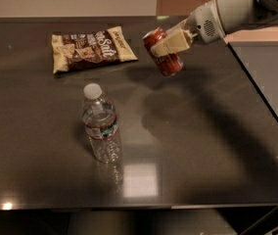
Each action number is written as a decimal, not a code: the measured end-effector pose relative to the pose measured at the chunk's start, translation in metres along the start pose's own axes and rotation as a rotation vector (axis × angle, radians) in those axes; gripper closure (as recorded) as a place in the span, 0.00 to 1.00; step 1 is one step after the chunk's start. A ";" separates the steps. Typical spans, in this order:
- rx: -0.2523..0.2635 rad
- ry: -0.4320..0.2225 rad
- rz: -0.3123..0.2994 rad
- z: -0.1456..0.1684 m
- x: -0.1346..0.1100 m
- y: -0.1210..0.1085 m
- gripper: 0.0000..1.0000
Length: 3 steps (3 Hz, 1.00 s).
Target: Place coke can upright
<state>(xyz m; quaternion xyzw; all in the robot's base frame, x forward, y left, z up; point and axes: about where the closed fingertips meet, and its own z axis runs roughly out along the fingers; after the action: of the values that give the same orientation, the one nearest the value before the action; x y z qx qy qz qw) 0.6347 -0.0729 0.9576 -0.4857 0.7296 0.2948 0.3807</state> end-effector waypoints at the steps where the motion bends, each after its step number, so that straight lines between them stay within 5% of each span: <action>1: -0.032 -0.161 -0.040 0.005 -0.004 0.014 1.00; 3: -0.073 -0.386 -0.038 0.017 0.004 0.021 1.00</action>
Offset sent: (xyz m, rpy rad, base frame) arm -0.0181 0.0124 -0.0106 0.4167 -0.1482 0.0572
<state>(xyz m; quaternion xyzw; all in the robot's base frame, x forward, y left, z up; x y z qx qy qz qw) 0.6192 -0.0539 0.9462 -0.4472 0.6225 0.4017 0.5011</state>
